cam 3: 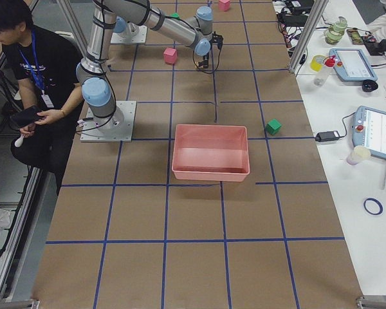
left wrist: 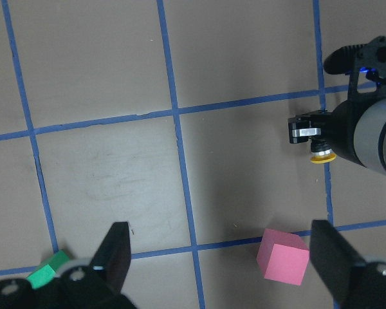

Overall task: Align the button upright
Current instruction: 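Lift the switch out of the tray and carry it to the table center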

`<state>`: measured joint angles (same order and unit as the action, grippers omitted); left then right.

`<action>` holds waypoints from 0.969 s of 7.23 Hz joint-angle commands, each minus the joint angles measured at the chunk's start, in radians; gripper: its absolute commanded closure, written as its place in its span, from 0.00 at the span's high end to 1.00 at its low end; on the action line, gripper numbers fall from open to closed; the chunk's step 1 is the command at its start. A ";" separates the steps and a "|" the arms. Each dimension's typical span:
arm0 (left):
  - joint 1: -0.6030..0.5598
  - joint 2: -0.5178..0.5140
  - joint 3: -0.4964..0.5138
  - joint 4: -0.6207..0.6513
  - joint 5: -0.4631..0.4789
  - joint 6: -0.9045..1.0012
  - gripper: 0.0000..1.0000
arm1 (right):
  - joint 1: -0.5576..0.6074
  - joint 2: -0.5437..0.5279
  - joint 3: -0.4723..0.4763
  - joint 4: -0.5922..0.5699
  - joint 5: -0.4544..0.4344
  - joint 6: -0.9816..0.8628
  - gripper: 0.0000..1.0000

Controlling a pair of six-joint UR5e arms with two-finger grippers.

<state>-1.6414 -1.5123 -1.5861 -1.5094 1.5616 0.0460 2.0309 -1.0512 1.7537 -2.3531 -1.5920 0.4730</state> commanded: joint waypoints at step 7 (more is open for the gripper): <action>0.006 0.001 0.000 0.000 0.001 0.008 1.00 | -0.075 -0.140 0.000 0.123 0.004 -0.060 1.00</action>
<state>-1.6353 -1.5131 -1.5867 -1.5094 1.5596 0.0534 2.0014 -1.1169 1.7526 -2.3188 -1.5866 0.4386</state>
